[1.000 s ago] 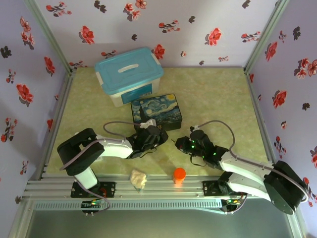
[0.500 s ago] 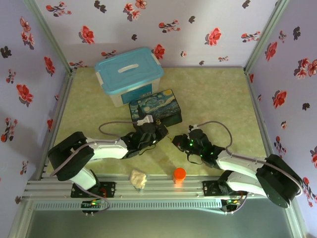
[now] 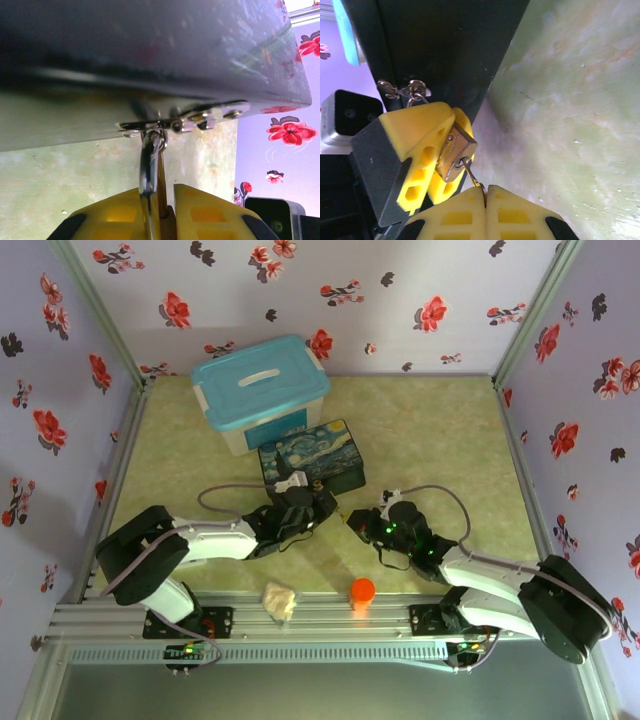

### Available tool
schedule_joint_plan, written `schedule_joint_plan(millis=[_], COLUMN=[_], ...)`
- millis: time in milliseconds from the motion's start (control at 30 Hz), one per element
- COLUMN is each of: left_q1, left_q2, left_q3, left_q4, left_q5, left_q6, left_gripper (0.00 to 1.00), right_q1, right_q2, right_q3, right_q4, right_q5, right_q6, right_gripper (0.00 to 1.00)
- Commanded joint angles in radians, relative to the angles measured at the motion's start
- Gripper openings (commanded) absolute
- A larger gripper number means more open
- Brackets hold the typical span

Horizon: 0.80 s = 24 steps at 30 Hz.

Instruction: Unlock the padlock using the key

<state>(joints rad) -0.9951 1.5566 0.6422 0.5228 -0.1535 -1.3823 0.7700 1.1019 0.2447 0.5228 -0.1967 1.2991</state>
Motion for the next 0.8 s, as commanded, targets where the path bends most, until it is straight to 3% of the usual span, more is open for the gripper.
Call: schedule_joint_plan(millis=[0, 767], left_q1=[0.013, 0.024], left_q2=[-0.036, -0.031], left_q3=[0.024, 0.012], left_q4=[0.052, 0.147], left_q5=[-0.015, 0.028], left_q6=[-0.008, -0.051], left_gripper=[0.03, 0.00], right_q1=[-0.008, -0.037], right_q2=[0.030, 0.244], right_q3=[-0.016, -0.028], right_q4=[0.113, 0.518], right_q5=[-0.019, -0.033], right_q6=[0.041, 0.139], right_gripper=[0.00, 0.00])
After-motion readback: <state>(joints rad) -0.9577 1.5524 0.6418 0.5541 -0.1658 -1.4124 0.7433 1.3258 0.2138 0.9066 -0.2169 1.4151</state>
